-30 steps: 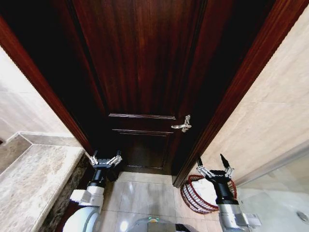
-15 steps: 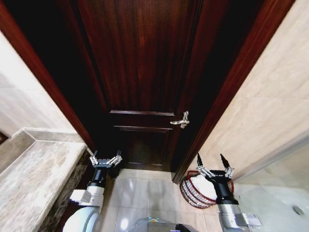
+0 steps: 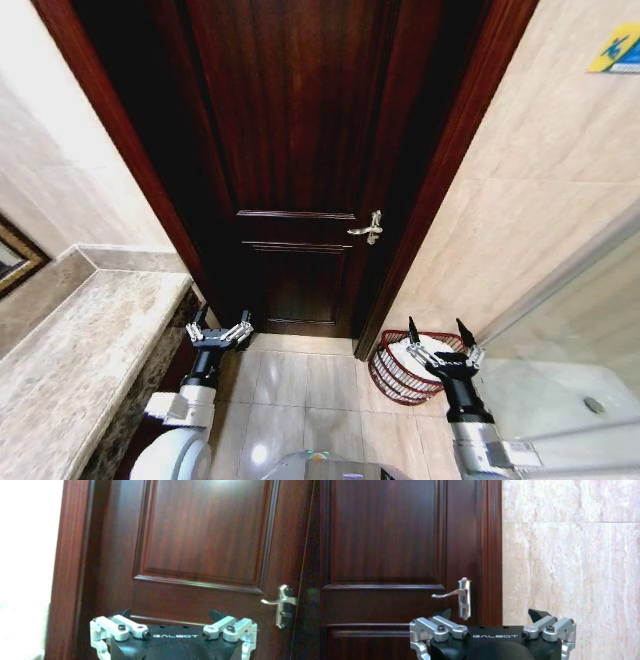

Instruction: Discard the used towel into the hamper.

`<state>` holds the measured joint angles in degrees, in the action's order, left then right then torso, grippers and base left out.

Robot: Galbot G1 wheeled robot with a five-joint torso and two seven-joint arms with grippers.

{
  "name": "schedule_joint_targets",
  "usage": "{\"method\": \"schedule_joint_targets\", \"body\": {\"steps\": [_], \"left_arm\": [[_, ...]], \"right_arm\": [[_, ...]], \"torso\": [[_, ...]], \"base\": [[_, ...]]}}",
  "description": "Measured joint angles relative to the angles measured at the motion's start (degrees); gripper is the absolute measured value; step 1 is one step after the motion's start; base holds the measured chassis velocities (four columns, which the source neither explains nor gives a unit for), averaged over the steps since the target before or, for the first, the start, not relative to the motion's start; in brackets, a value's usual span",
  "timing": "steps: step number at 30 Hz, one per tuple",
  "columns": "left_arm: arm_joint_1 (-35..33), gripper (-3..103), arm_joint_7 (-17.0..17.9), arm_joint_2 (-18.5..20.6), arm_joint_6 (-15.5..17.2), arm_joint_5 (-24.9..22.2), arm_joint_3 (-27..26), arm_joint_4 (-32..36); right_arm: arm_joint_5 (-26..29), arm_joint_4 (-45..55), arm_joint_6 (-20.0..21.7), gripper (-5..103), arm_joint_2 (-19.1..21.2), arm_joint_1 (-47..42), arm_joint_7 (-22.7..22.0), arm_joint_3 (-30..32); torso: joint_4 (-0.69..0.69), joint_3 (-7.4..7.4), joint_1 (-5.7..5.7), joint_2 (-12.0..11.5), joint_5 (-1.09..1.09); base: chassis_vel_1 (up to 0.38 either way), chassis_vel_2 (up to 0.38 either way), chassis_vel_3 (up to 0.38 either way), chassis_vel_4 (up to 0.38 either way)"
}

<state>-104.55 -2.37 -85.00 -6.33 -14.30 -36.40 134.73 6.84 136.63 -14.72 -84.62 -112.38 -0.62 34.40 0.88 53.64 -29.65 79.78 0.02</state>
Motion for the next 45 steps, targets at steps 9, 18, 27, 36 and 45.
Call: {"method": "schedule_joint_targets", "body": {"steps": [9,18,27,36,45], "left_arm": [[-0.01,100,0.00,0.00,0.00,0.00,0.00,0.00],[-0.01,100,0.00,0.00,0.00,0.00,0.00,0.00],[-0.01,100,0.00,0.00,0.00,0.00,0.01,0.00],[-0.01,100,0.00,0.01,0.00,0.00,-0.01,0.00],[-0.01,100,0.00,-0.01,0.00,0.00,0.01,0.00]], "right_arm": [[0.00,0.00,0.00,100,0.00,-0.01,0.00,0.00],[0.00,0.00,0.00,100,0.00,-0.02,0.00,0.00],[0.00,0.00,0.00,100,0.00,-0.02,0.00,0.01],[0.00,0.00,0.00,100,0.00,-0.02,0.00,-0.02],[0.00,0.00,0.00,100,0.00,-0.02,0.00,0.01]], "torso": [[0.00,-0.02,0.06,0.01,-0.02],[-0.01,-0.02,0.06,0.01,-0.02],[-0.01,-0.02,0.06,0.02,-0.01],[-0.01,-0.02,0.06,0.03,-0.04],[-0.02,-0.02,0.05,0.02,0.00]], "base": [[-0.034,0.000,0.002,-0.037],[0.000,0.000,0.000,0.000],[0.015,0.015,-0.025,-0.016],[0.100,0.101,-0.101,-0.091],[-0.011,-0.011,0.008,-0.002]]}}
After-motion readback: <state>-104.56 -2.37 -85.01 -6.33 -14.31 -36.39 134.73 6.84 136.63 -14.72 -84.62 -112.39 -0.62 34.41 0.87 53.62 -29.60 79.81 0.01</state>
